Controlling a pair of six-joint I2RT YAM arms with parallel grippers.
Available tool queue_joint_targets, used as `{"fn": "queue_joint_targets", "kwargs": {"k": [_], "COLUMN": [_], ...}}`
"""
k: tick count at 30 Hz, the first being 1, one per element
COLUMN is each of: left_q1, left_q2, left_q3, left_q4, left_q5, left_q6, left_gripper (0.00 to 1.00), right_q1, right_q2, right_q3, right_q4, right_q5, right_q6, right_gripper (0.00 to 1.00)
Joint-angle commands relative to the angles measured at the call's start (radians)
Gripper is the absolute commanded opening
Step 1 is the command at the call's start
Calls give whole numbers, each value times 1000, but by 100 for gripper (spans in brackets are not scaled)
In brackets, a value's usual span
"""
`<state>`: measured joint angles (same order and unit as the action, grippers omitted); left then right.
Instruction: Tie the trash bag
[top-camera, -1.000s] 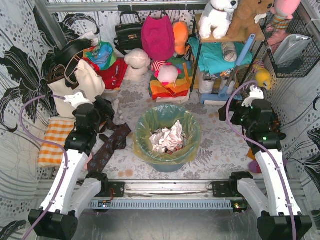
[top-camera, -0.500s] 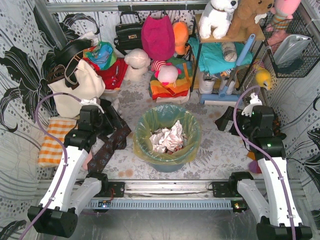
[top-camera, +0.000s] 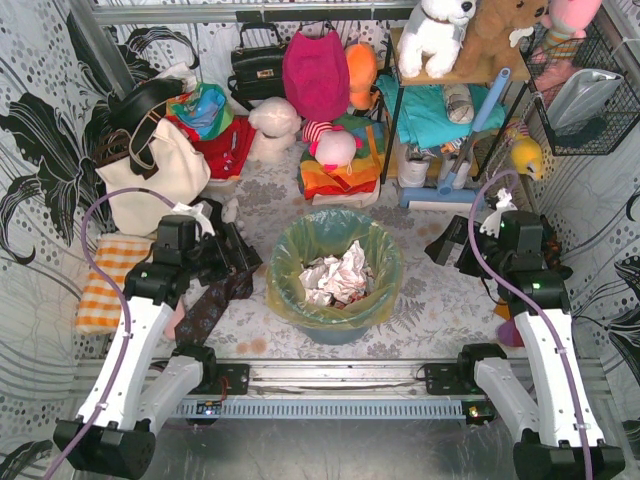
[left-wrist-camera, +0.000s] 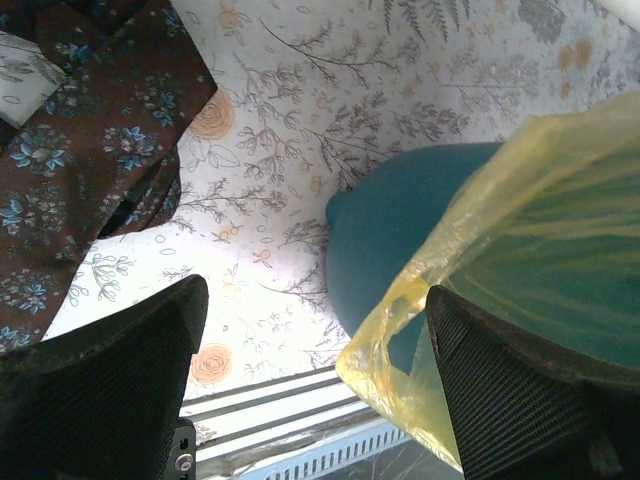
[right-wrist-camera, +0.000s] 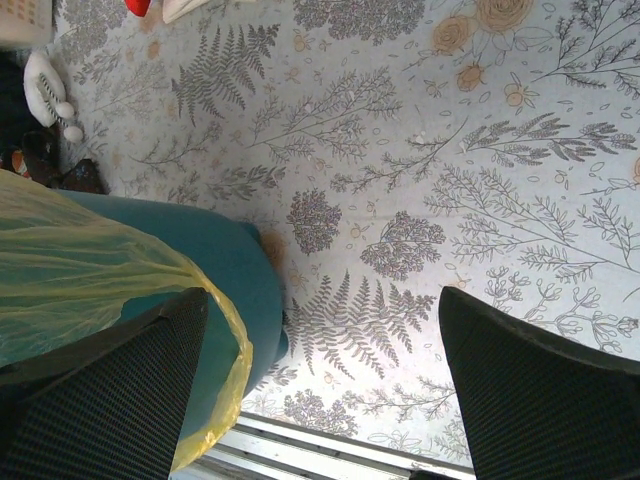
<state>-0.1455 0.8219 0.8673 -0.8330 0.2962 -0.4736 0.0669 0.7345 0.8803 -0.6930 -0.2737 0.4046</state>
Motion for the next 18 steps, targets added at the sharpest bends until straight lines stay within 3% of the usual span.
{"fn": "queue_joint_targets", "kwargs": {"k": [1, 9, 18], "left_q1": [-6, -7, -15], "left_q2": [-29, -42, -37], "left_q3": [43, 51, 0], "left_q4": [-38, -118, -78], "left_q5": [82, 136, 164], "left_q6": [54, 111, 100], "left_gripper": [98, 97, 96], "right_q1": [-1, -1, -1], "right_q2": [8, 6, 15], "right_q3": [38, 44, 35], "right_q4": [-23, -32, -30], "right_q5": [-29, -38, -42], "right_q6": [24, 42, 63], "right_gripper": [97, 97, 97]}}
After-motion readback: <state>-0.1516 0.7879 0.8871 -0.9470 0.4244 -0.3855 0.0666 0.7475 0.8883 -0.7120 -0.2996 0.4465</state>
